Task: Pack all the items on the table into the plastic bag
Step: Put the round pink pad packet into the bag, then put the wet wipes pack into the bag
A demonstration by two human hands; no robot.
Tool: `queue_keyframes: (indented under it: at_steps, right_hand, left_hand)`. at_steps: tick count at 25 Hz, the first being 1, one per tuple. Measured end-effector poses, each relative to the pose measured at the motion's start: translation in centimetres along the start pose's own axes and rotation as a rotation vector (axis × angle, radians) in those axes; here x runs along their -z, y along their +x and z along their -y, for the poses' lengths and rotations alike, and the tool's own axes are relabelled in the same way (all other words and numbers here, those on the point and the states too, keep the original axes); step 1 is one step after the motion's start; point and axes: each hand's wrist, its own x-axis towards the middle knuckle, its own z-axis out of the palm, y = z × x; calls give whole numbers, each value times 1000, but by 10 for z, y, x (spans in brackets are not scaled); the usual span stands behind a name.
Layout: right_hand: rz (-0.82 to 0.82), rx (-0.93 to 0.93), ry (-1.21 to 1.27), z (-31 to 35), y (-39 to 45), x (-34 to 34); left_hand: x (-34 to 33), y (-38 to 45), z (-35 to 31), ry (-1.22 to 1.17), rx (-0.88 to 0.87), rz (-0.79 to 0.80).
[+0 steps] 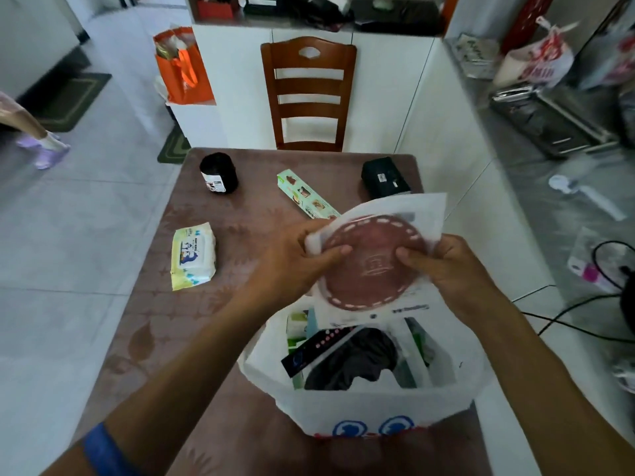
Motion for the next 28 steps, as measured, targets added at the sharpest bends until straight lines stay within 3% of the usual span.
queue_keyframes:
  at_steps: [3, 5, 7, 9, 13, 16, 17, 19, 22, 28]
  right_hand:
    - [86, -94, -236, 1, -6, 13]
    - [247, -235, -383, -2, -7, 24]
    - [423, -346, -670, -3, 2, 21]
    - [603, -396, -1046, -6, 13, 5]
    - [782, -404, -1277, -25, 28, -36]
    - [671, -212, -1275, -36, 34, -54]
    - [565, -141, -1192, -35, 38, -60]
    - [407, -14, -1000, -31, 46, -78]
    - [329, 109, -858, -35, 61, -99]
    - [288, 19, -796, -85, 90, -90]
  left_hand:
    - [16, -13, 17, 501, -1, -89]
    - [29, -24, 32, 762, 232, 76]
    - [34, -28, 46, 688, 394, 165]
    - [32, -27, 50, 616, 378, 122]
    - [44, -17, 41, 464, 304, -8]
    - [65, -14, 47, 69, 384, 58]
    - [72, -9, 60, -38, 430, 7]
    - [89, 12, 109, -78, 512, -252]
    - [125, 46, 201, 283, 669, -585]
    - [153, 79, 292, 635, 820, -490]
